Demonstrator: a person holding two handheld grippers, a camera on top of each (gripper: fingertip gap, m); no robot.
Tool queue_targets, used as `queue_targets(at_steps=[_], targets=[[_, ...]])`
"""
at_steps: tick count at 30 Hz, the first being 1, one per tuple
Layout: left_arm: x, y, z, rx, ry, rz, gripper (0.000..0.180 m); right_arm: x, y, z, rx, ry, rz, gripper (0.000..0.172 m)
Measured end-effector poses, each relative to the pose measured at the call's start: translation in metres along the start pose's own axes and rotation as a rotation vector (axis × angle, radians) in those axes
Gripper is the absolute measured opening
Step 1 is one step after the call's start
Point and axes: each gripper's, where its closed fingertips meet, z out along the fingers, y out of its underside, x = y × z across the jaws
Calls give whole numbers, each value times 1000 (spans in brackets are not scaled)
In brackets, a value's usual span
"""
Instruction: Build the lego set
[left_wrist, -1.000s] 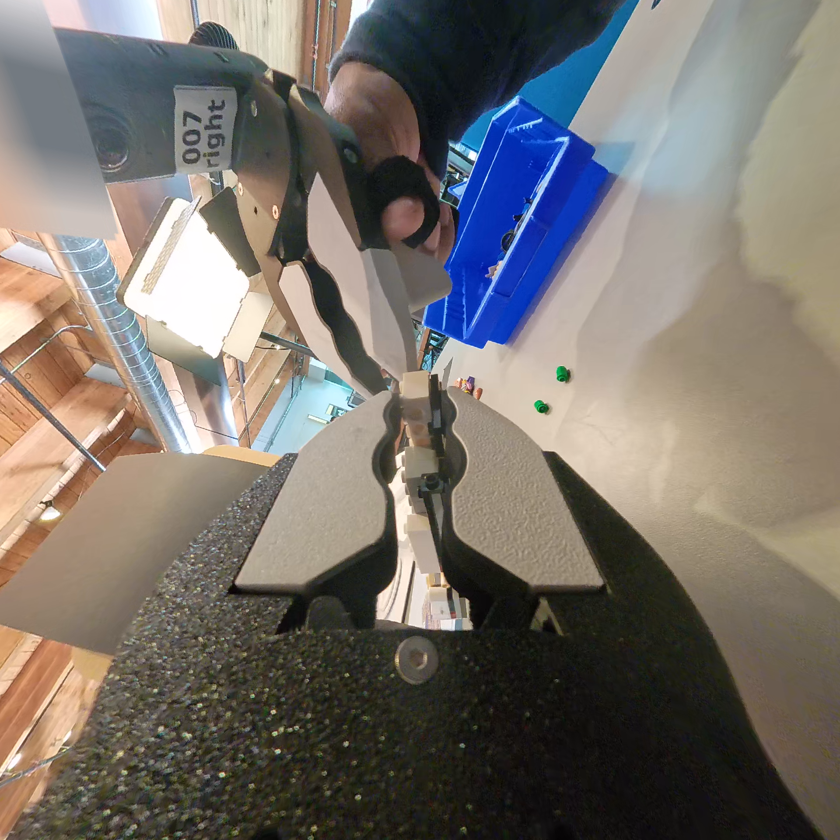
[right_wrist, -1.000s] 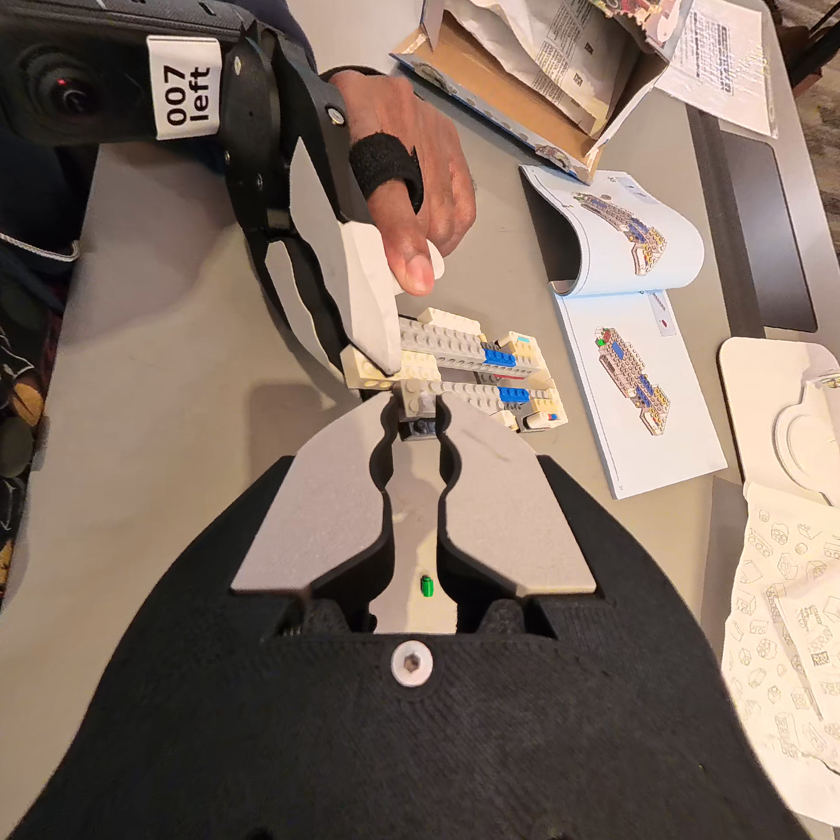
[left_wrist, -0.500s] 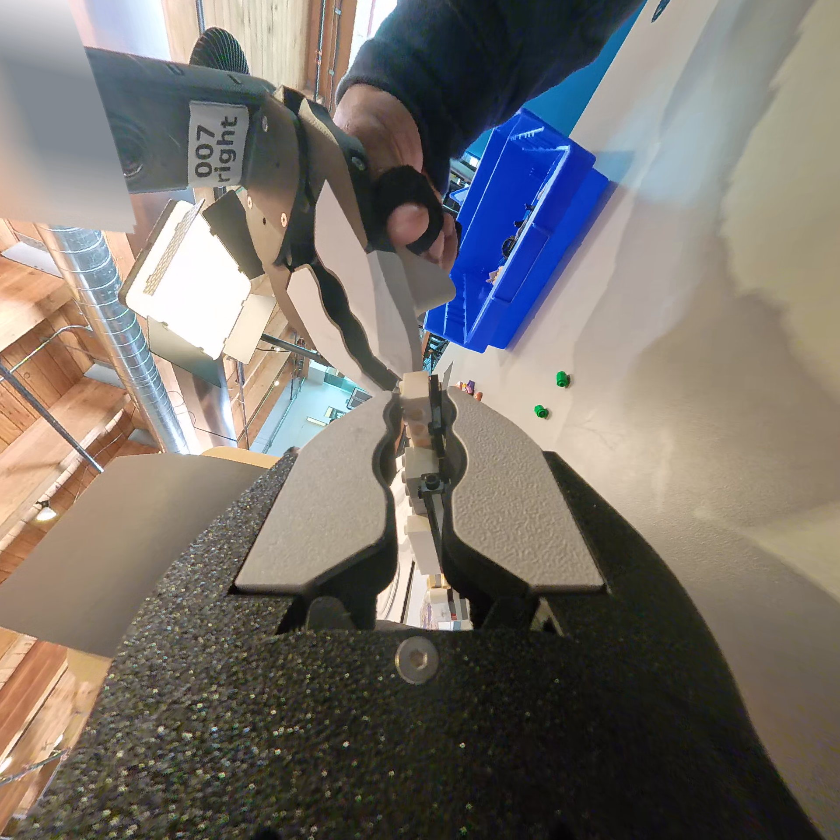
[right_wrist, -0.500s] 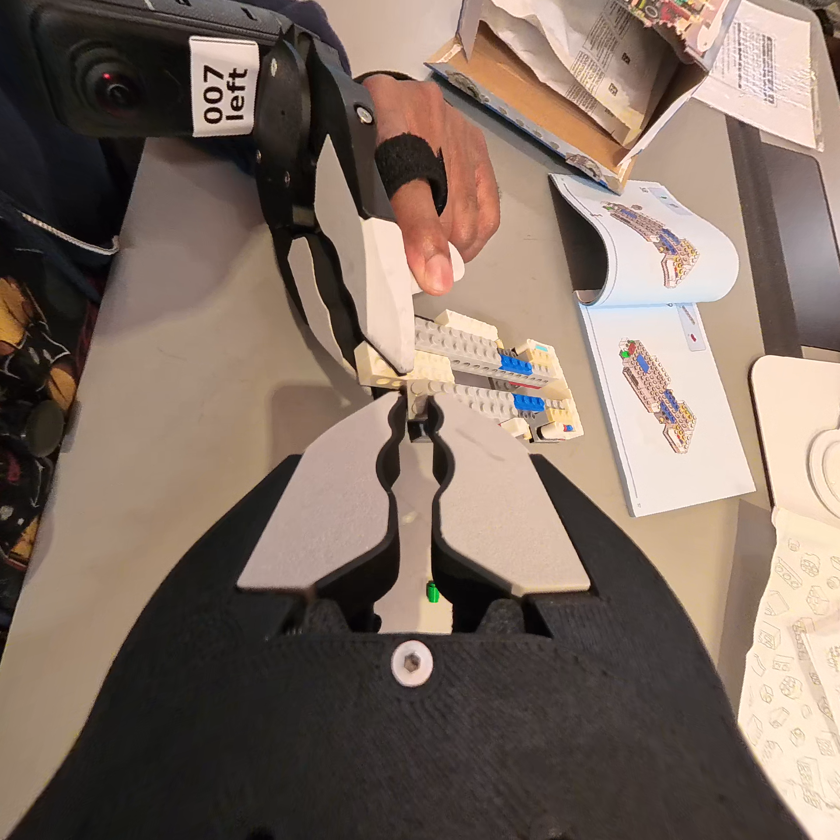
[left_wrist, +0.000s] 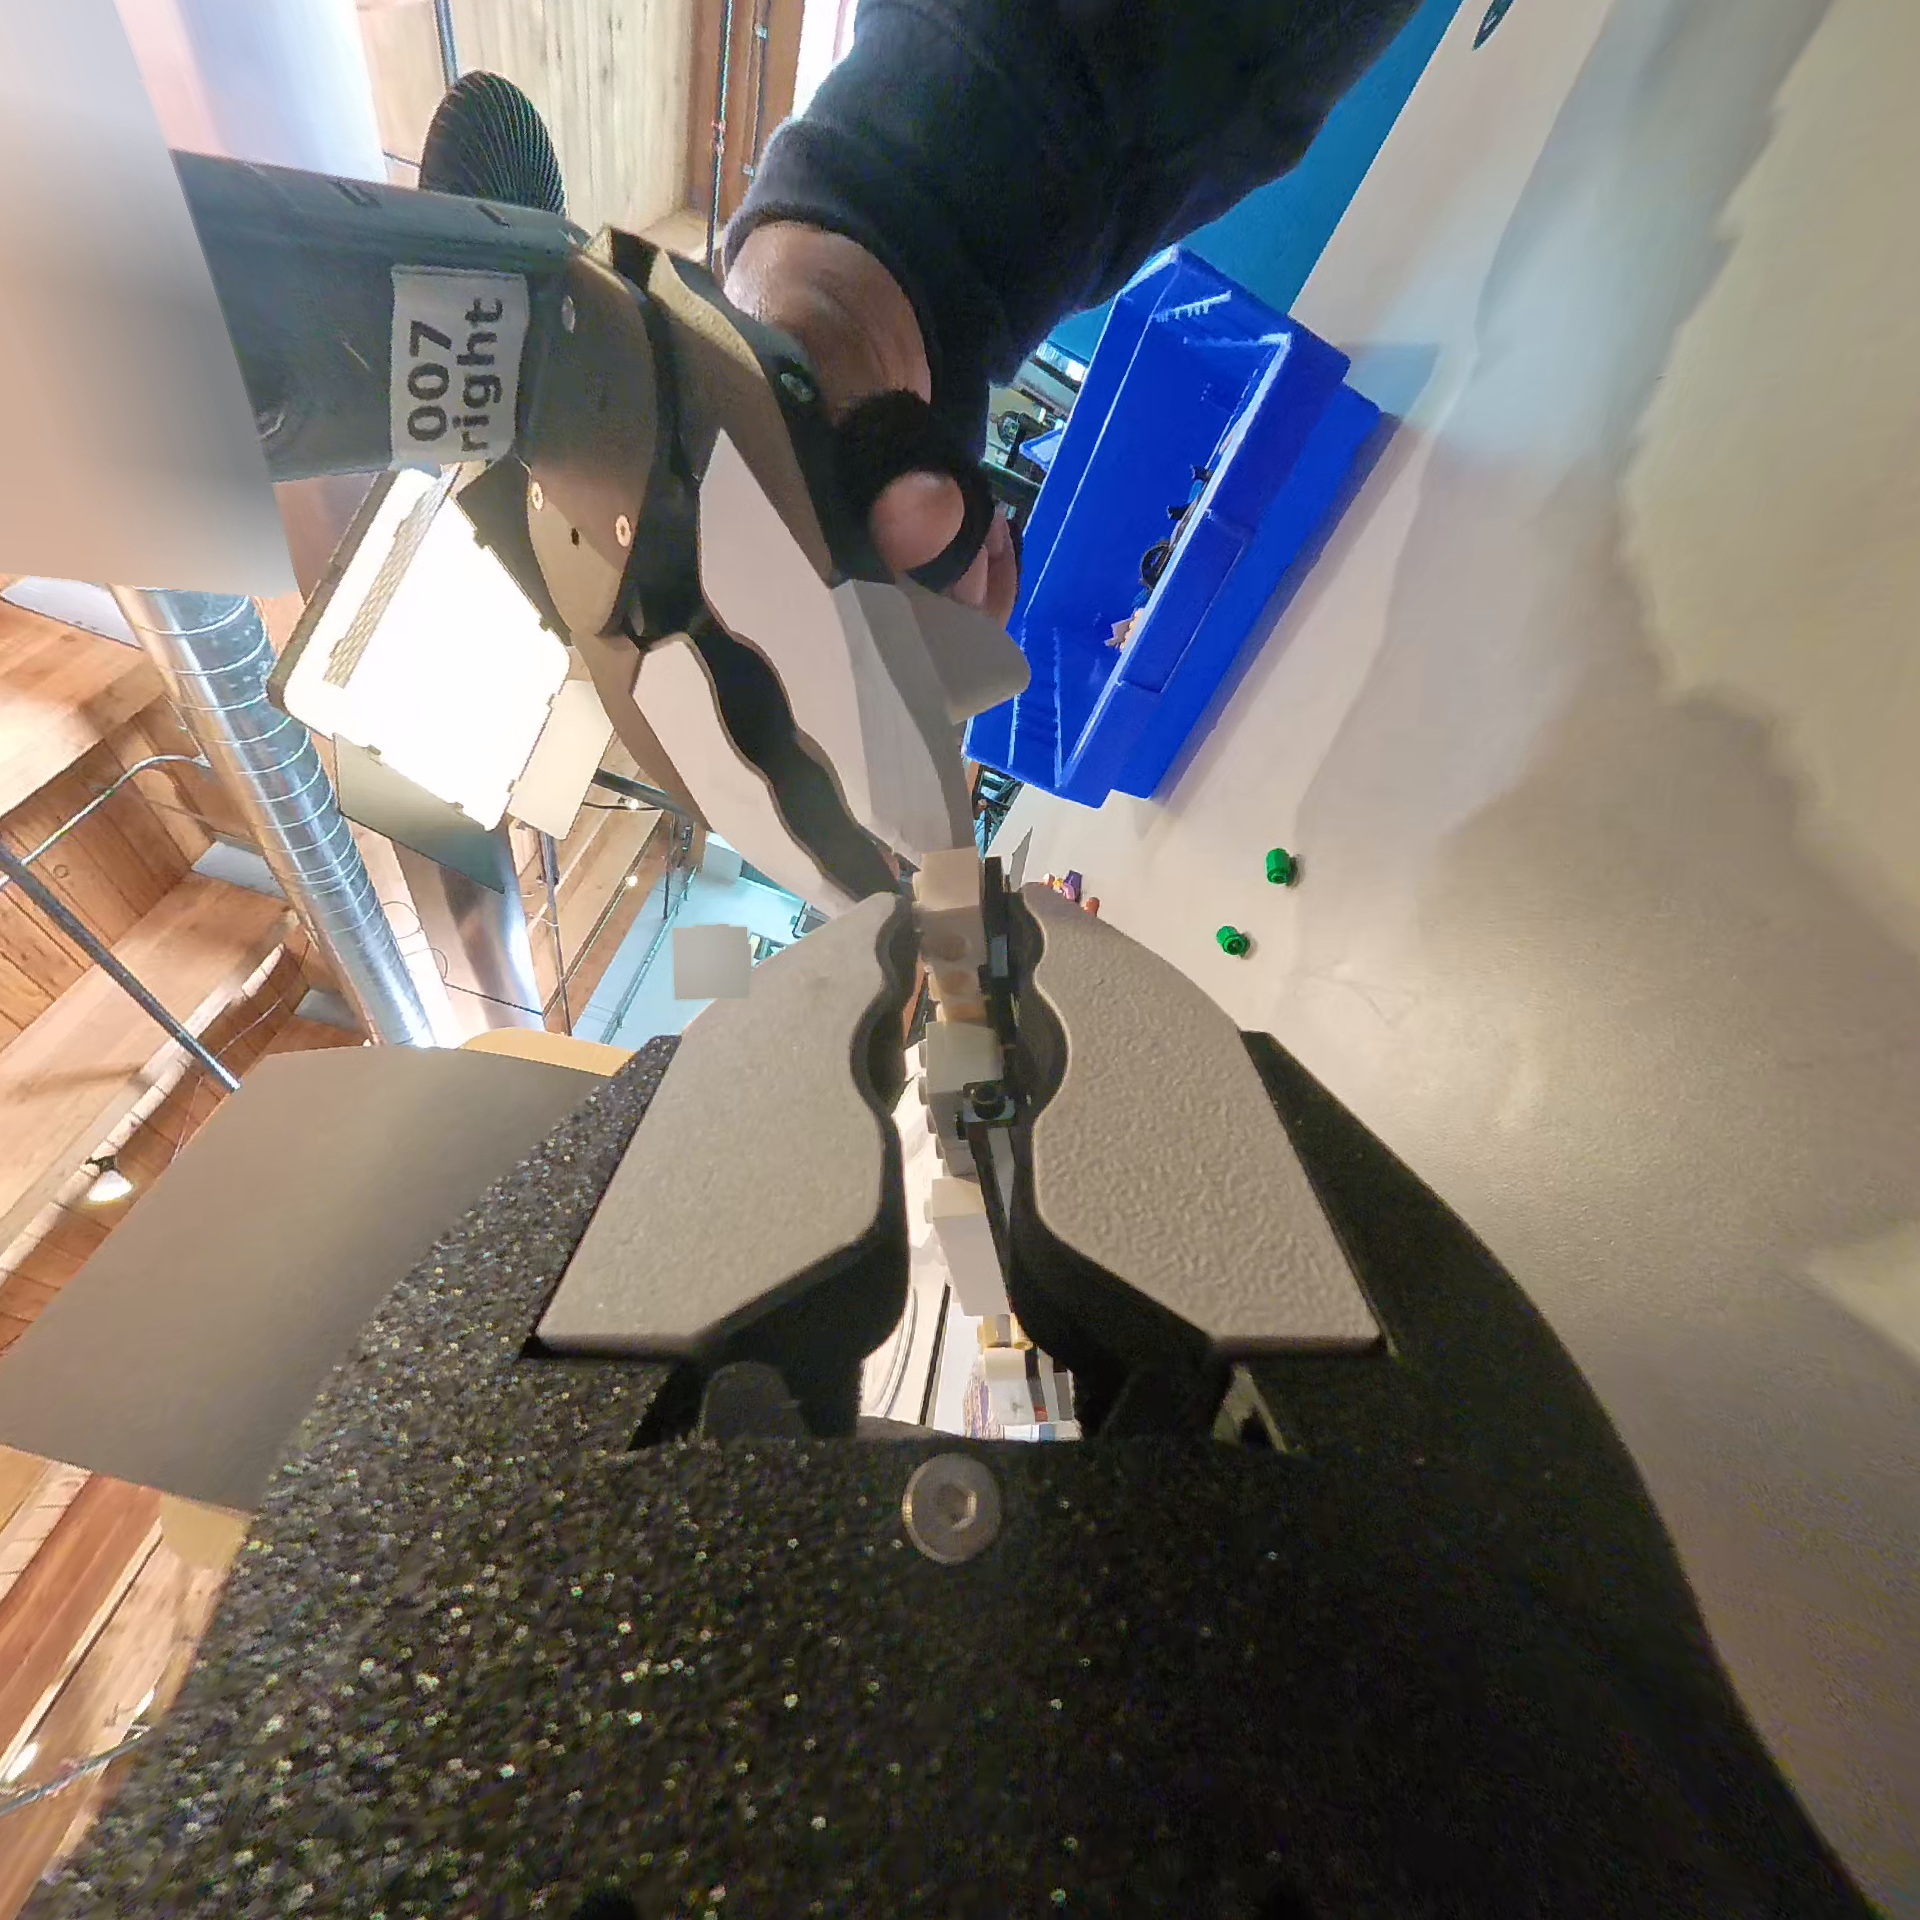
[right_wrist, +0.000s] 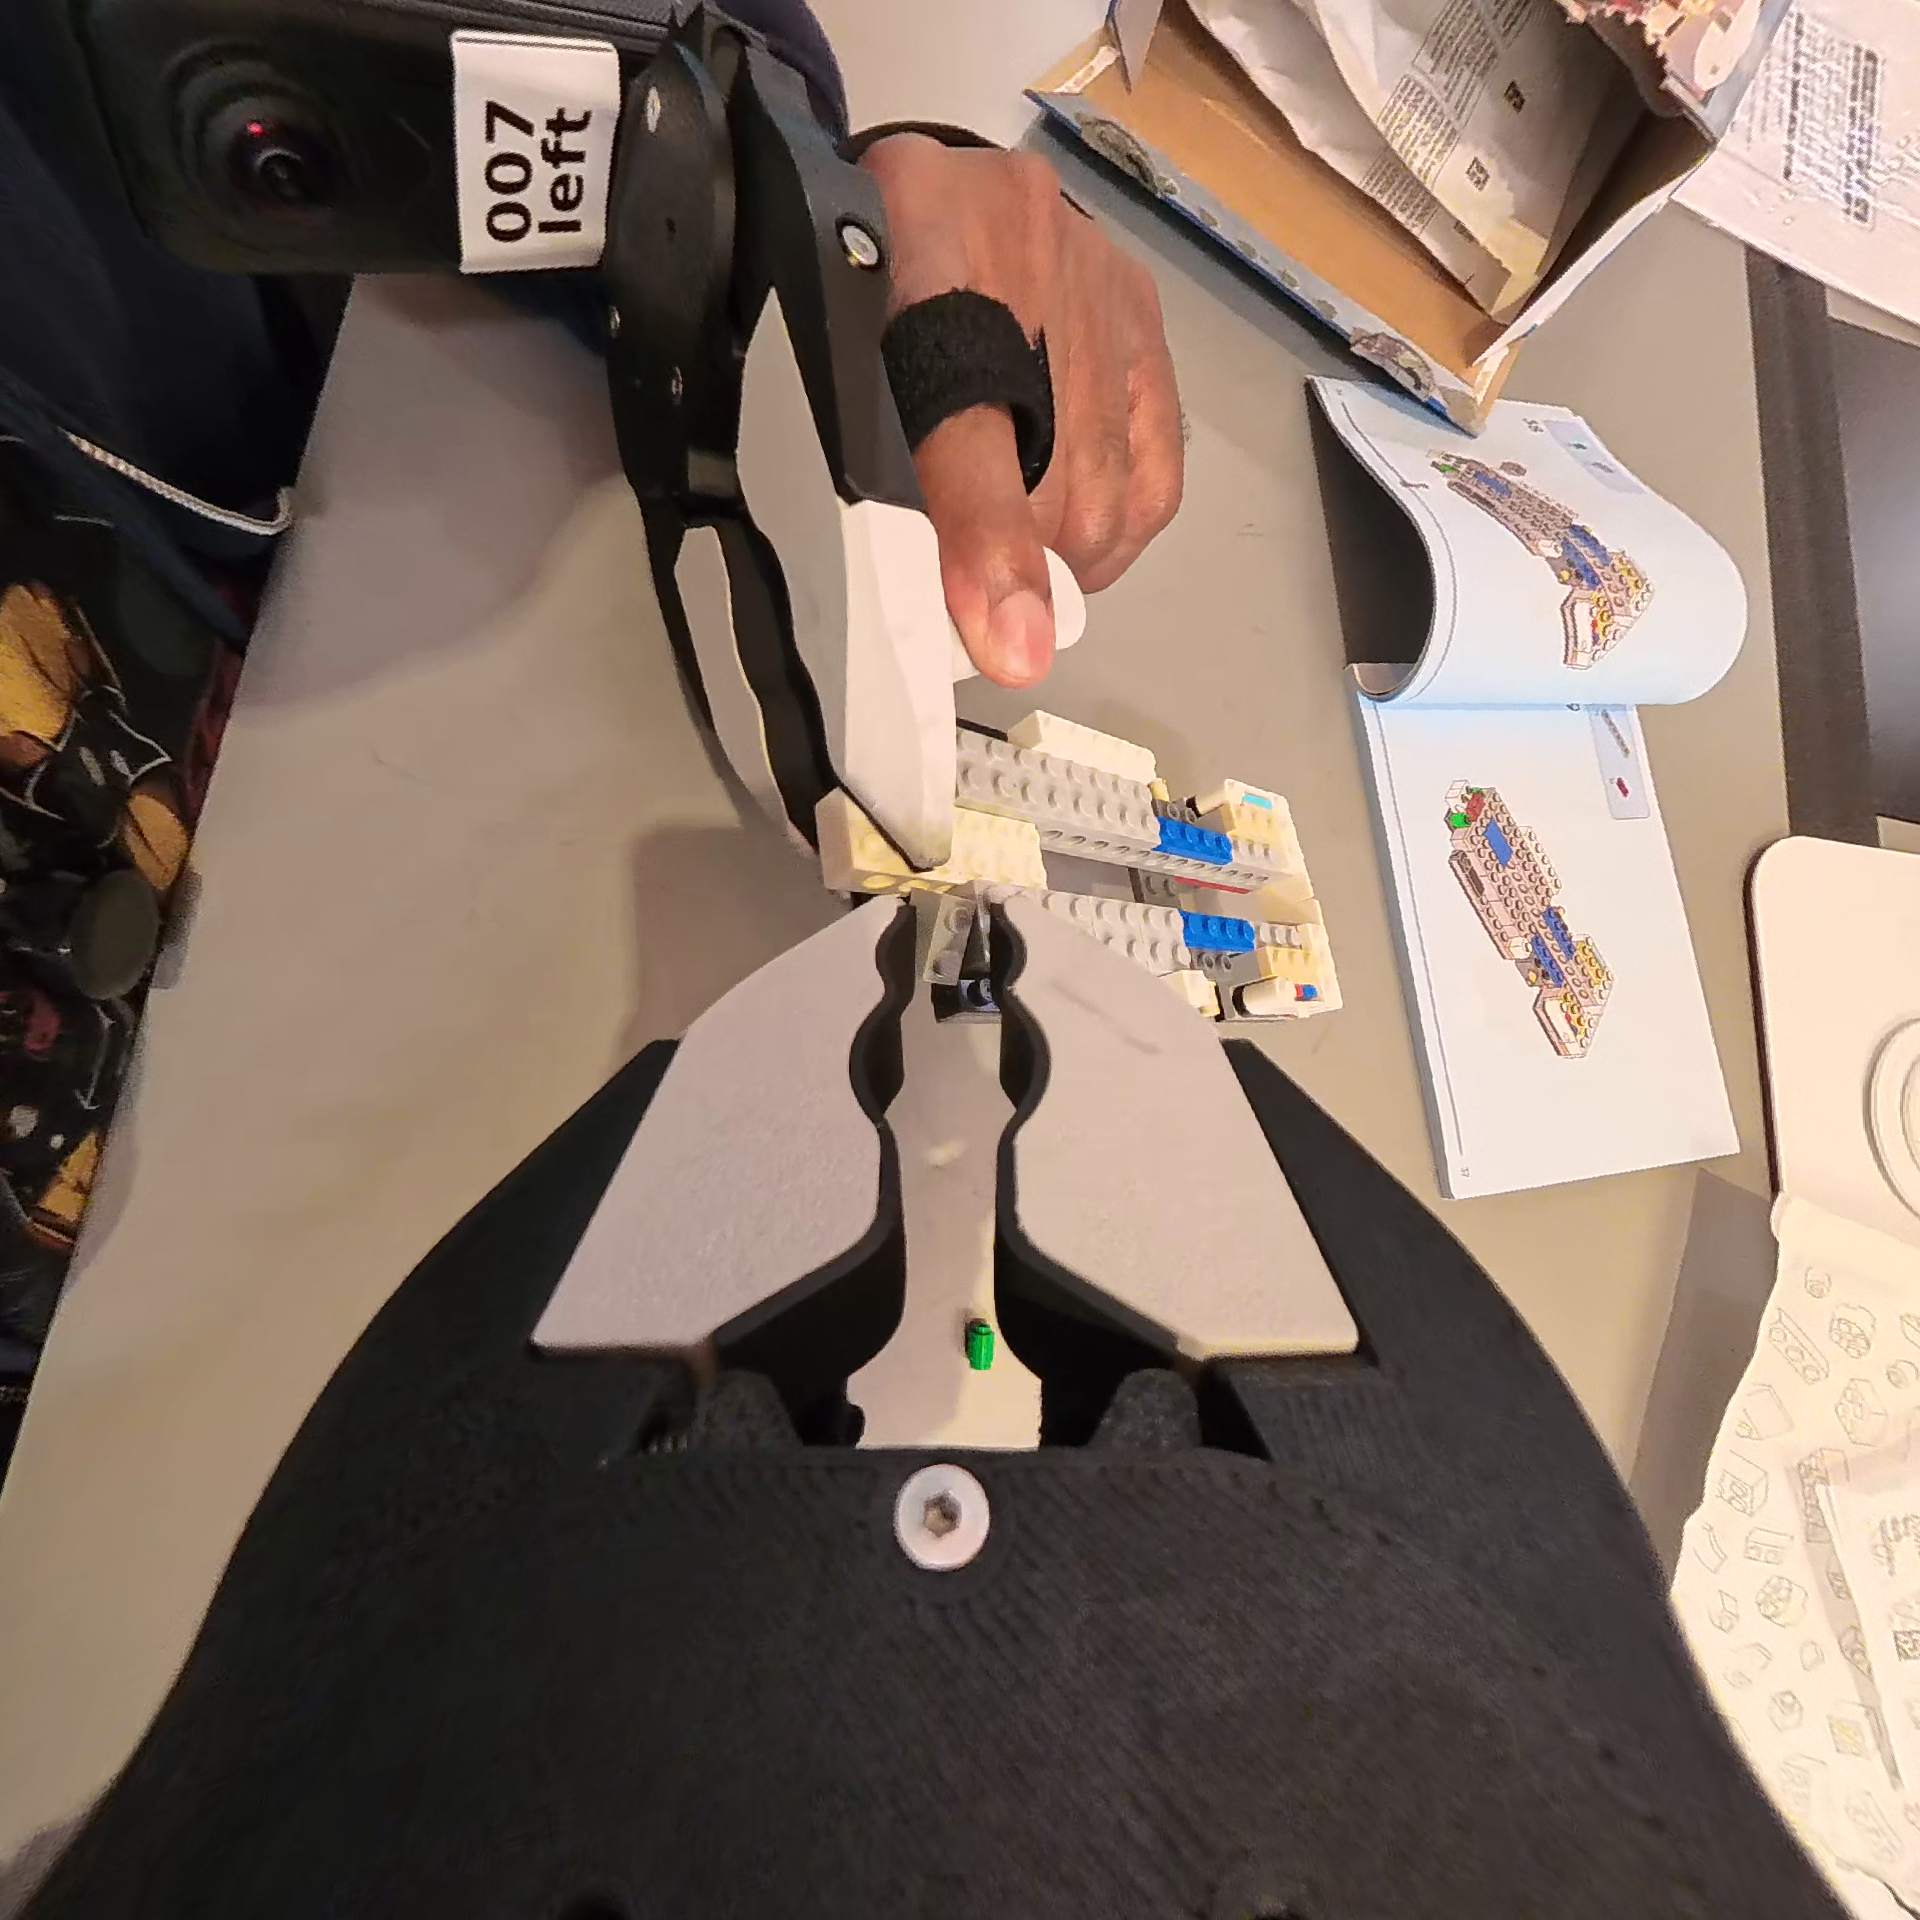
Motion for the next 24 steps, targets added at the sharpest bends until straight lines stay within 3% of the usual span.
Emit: queue_targets(at_steps=[17, 24], targets=[[-8, -2, -2, 20, -32, -121, 16, 12, -11, -12, 104, 63, -105, 13], [-6, 3, -1, 4, -24, -144, 16, 15, -3, -9, 153, 84, -62, 9]])
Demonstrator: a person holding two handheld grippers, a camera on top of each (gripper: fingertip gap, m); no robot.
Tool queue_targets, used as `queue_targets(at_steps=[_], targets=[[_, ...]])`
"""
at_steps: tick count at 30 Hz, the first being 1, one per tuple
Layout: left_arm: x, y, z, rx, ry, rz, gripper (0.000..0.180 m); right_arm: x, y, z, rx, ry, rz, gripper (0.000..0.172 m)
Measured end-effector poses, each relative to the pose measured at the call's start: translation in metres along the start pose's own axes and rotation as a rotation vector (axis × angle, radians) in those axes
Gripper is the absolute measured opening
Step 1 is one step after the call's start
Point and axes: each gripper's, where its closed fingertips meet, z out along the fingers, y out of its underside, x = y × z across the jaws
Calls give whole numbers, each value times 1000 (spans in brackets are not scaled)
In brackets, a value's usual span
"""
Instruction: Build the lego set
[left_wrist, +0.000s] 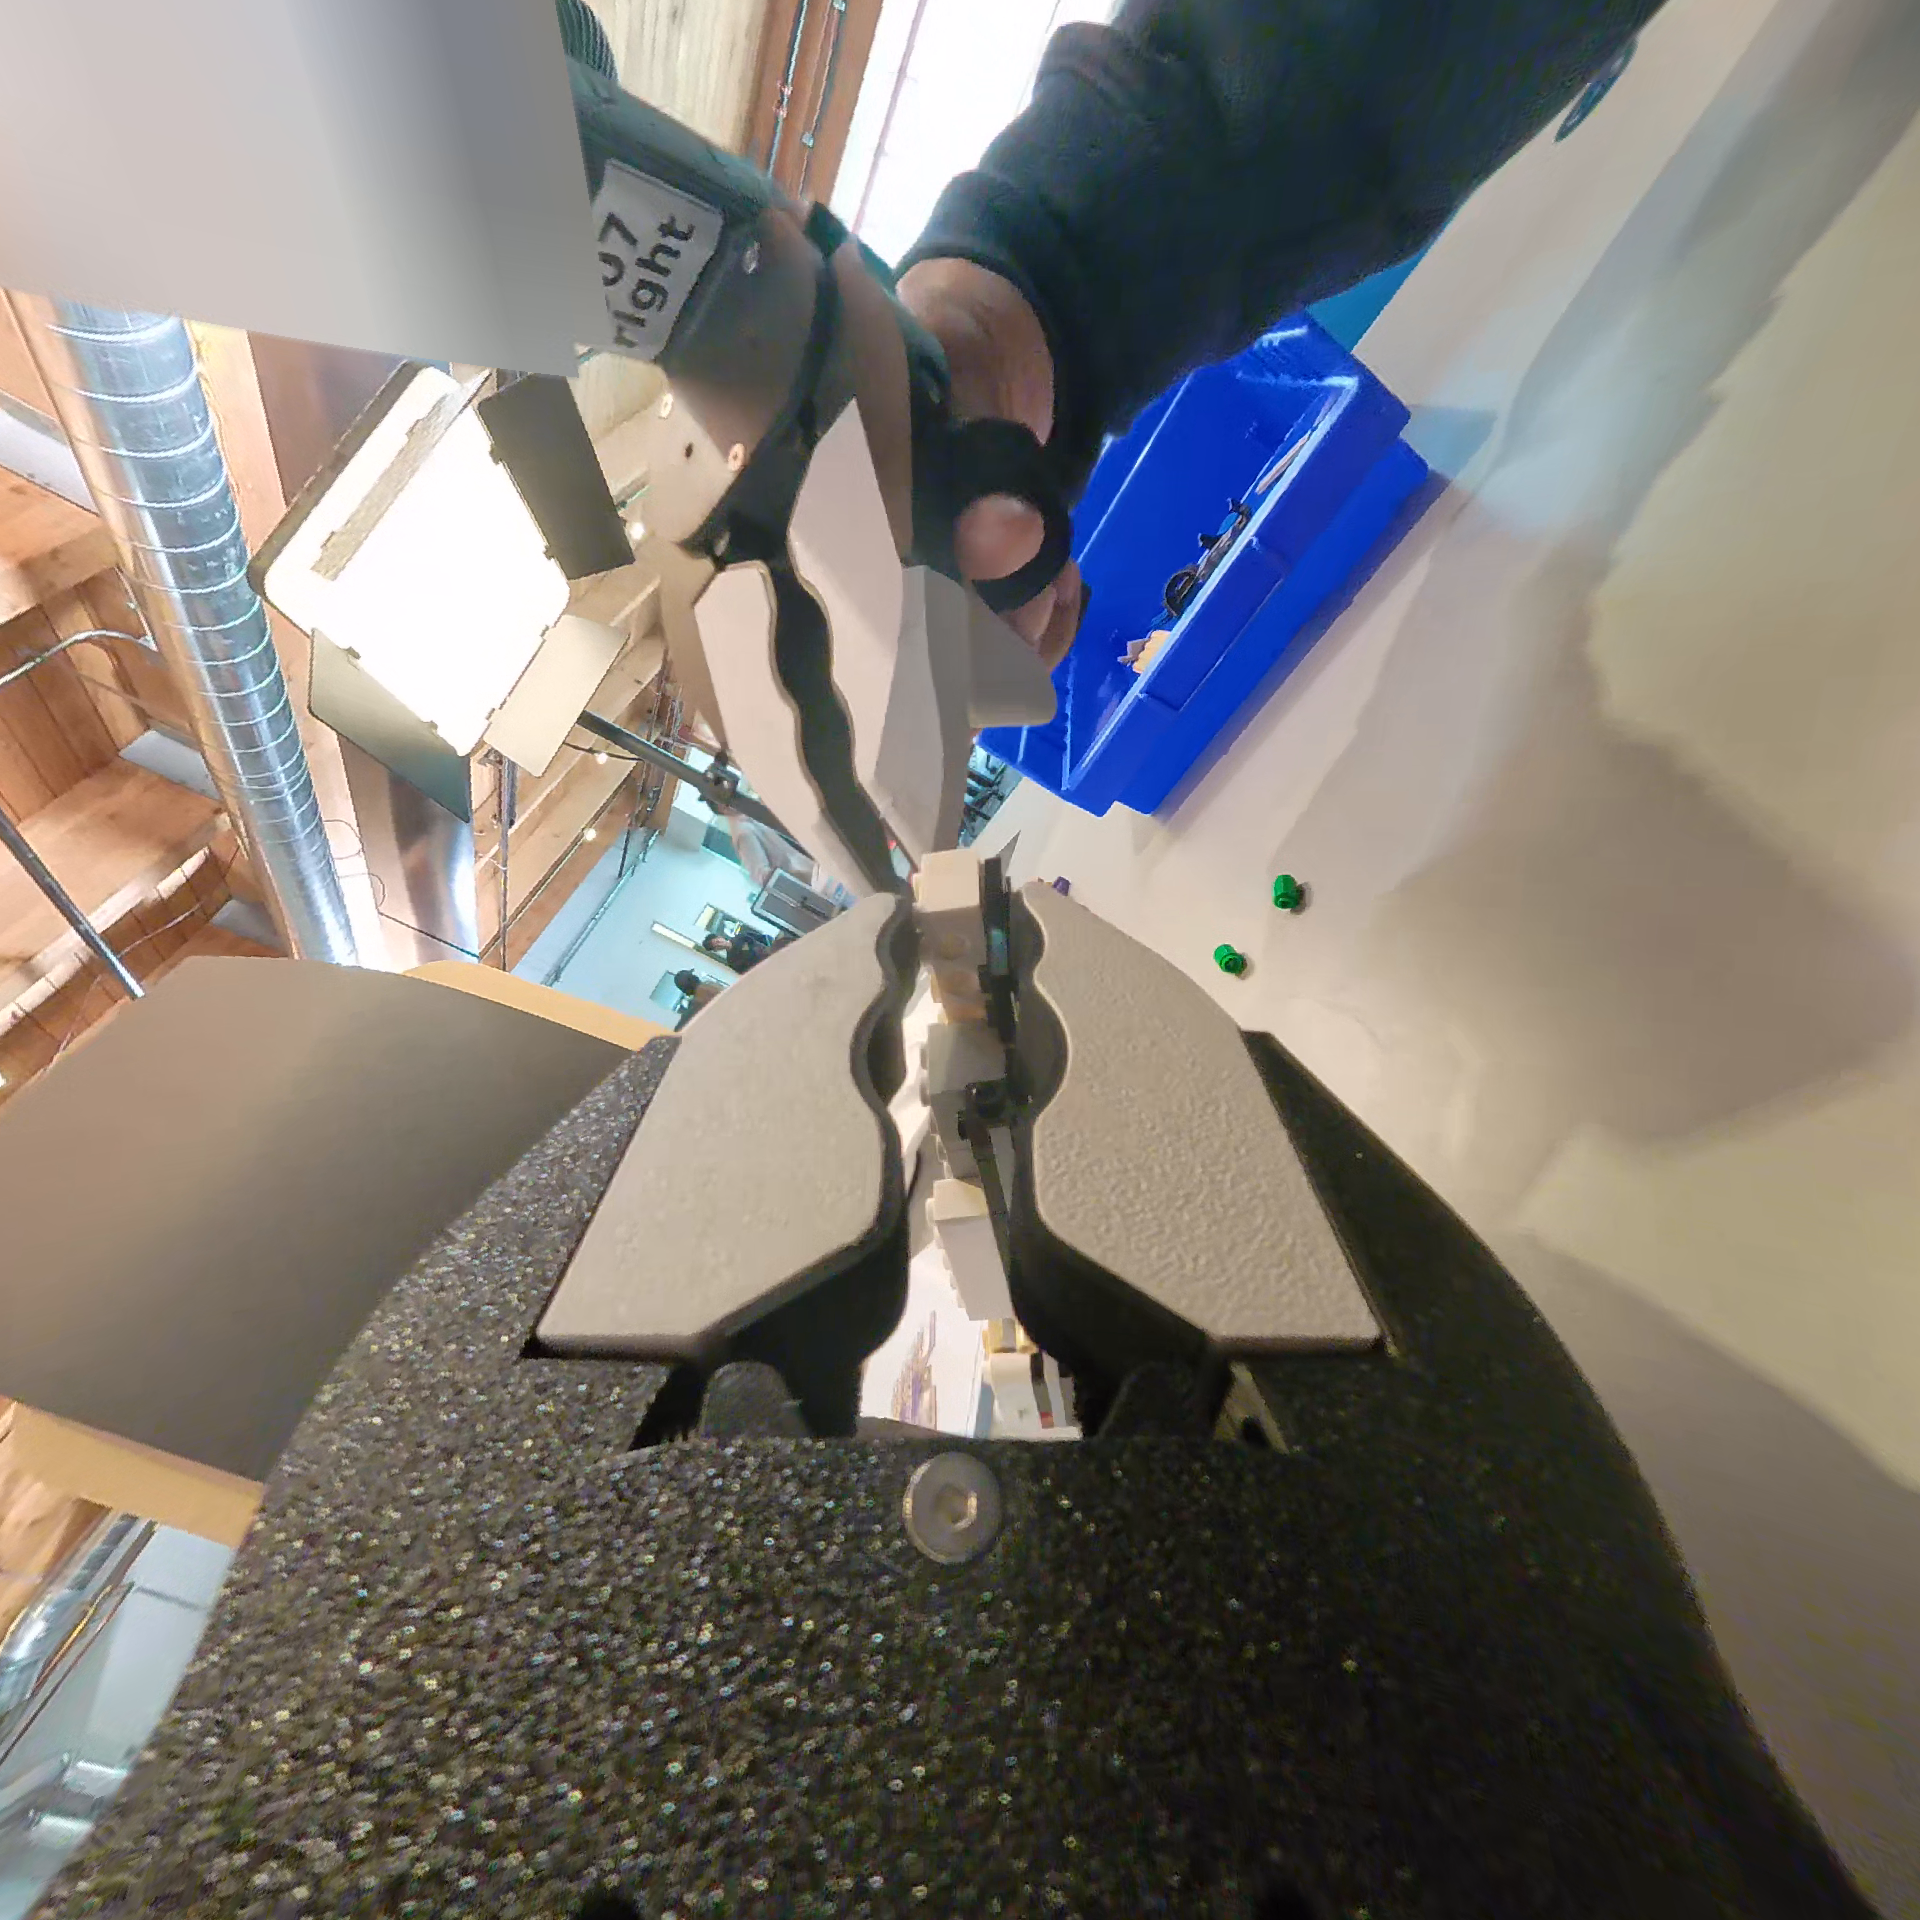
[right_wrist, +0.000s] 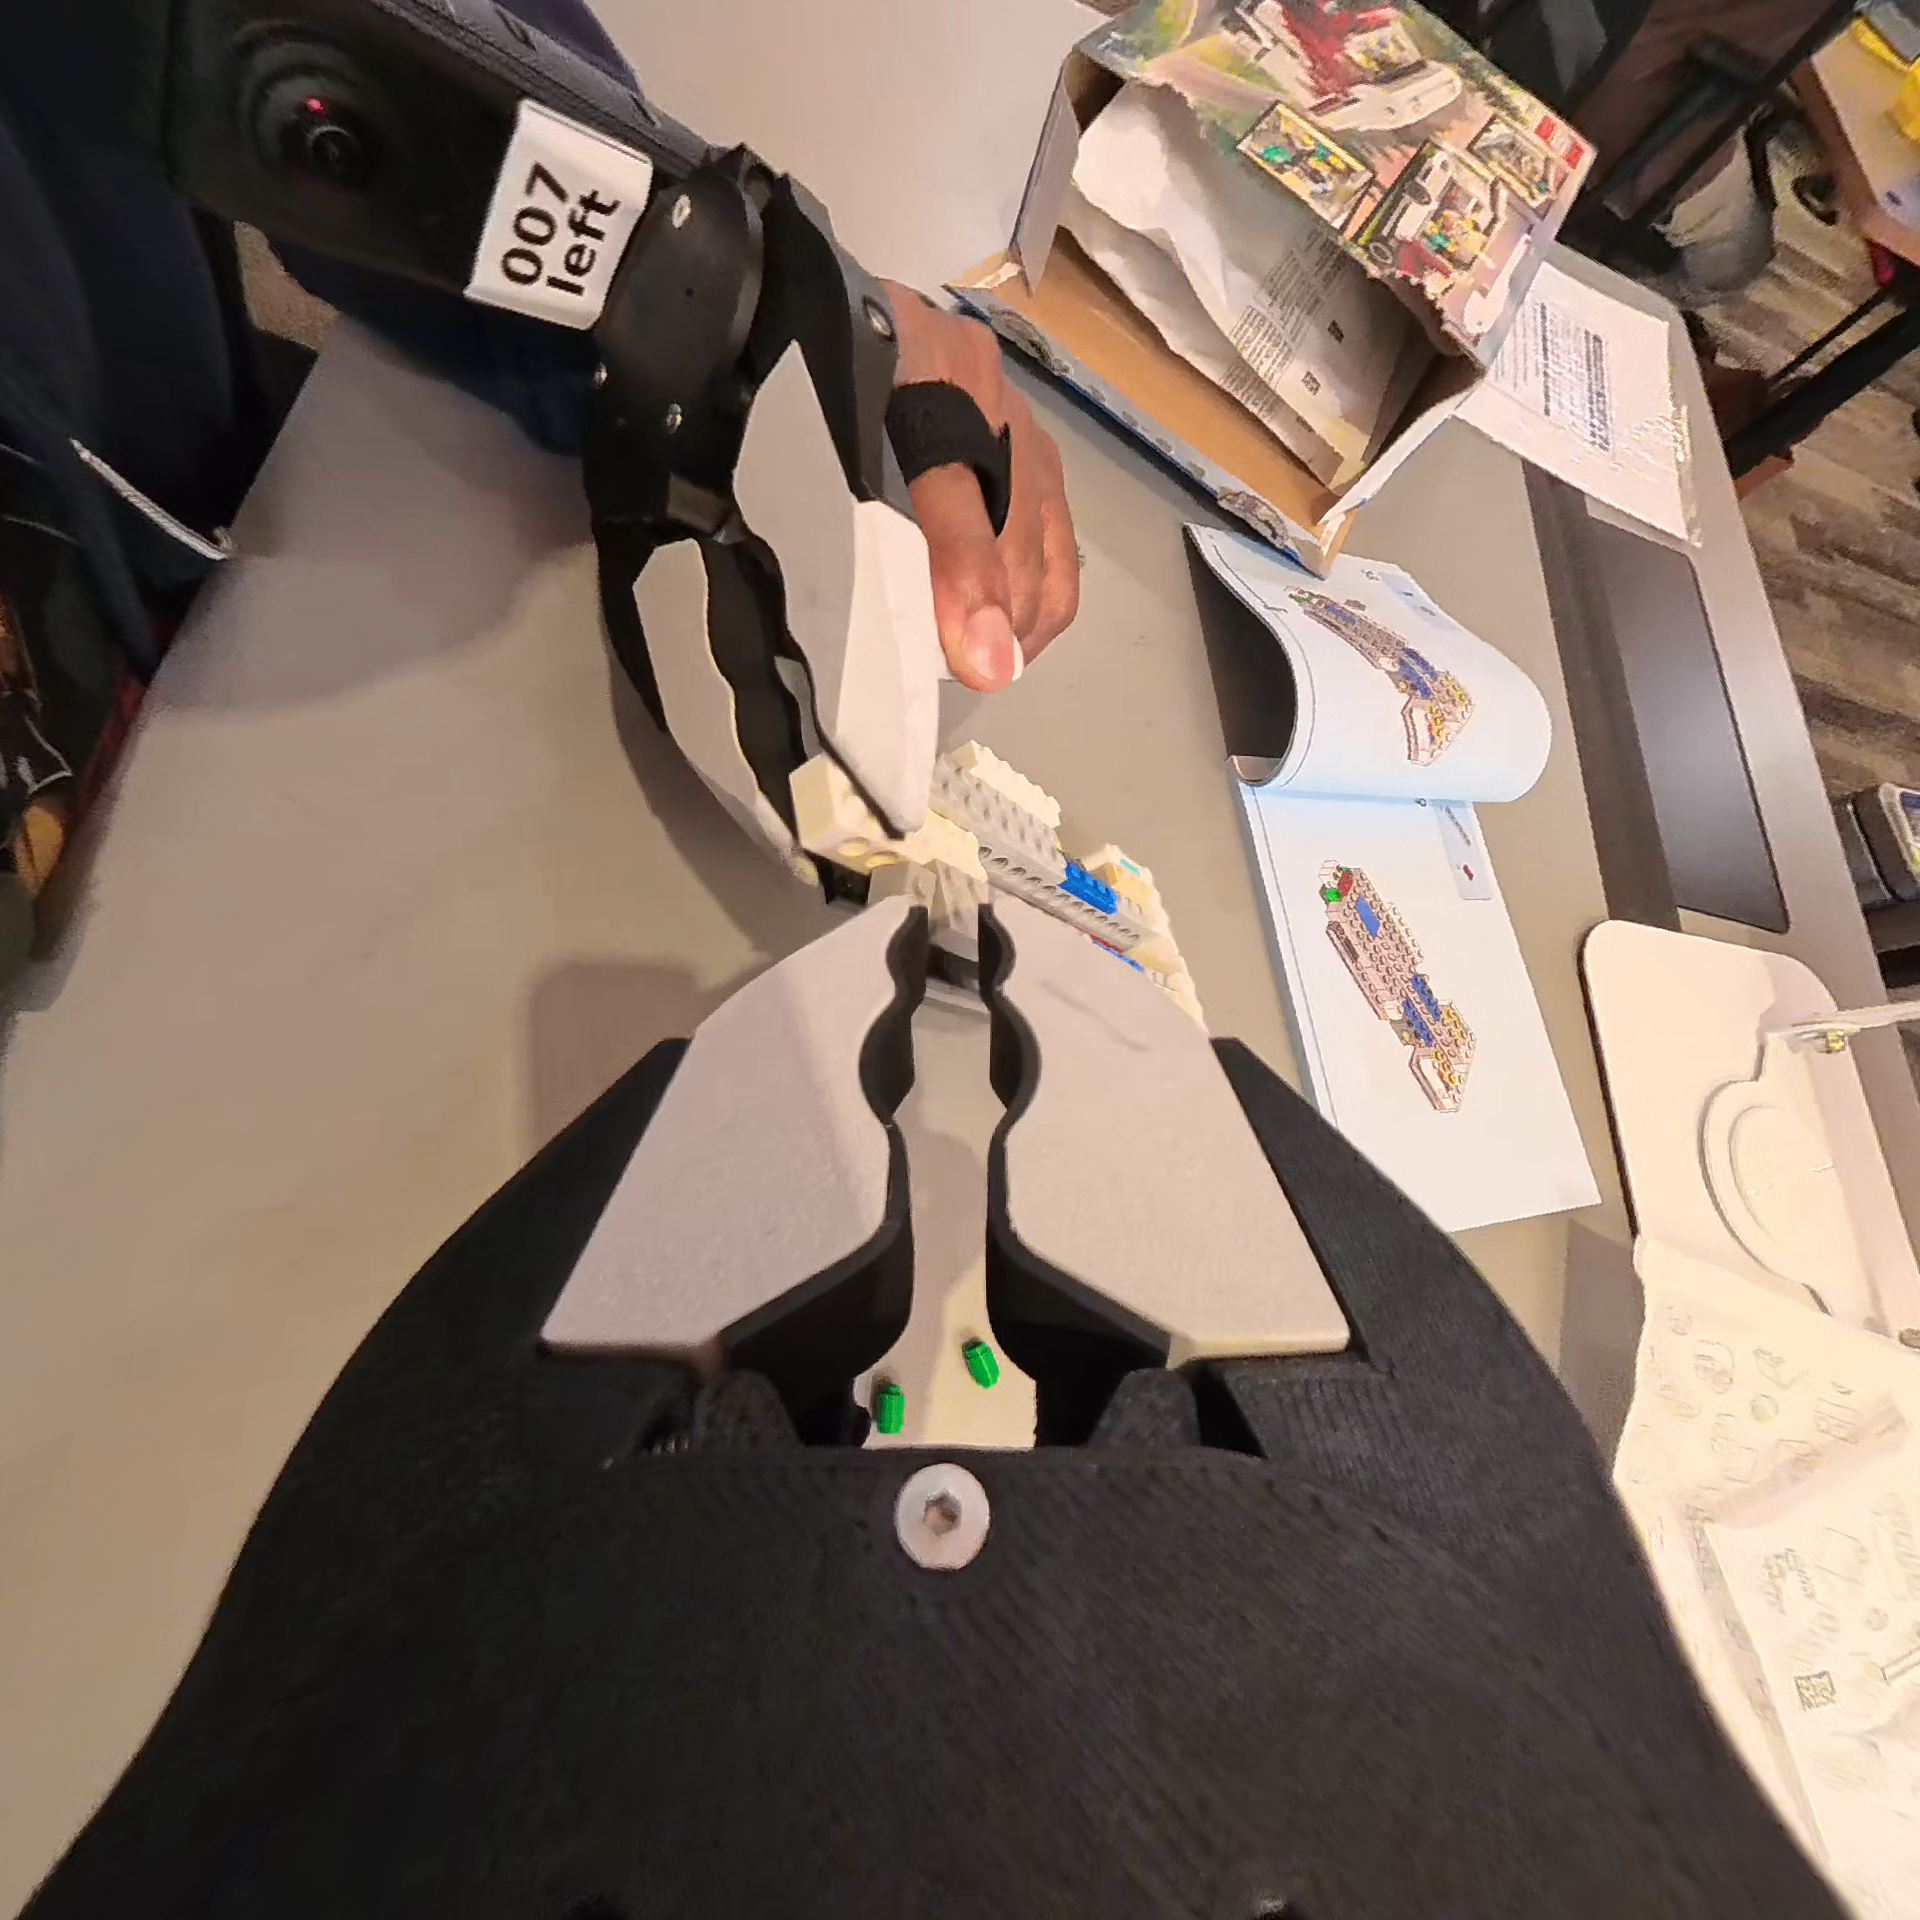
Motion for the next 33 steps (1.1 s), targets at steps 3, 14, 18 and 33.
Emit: queue_targets(at_steps=[3, 14, 18, 33], targets=[[-4, 1, -1, -2, -14, -22, 16, 0, 0, -5, 44, 20, 18, 9], [-3, -1, -1, 13, -8, -41, 16, -11, 1, 6, 27, 82, -261, 24], [-1, -4, -2, 24, 2, -37, 16, -14, 0, 8, 37, 73, -308, 23], [-2, -17, -5, 90, 17, -82, 16, -21, -10, 8, 112, 44, -435, 19]])
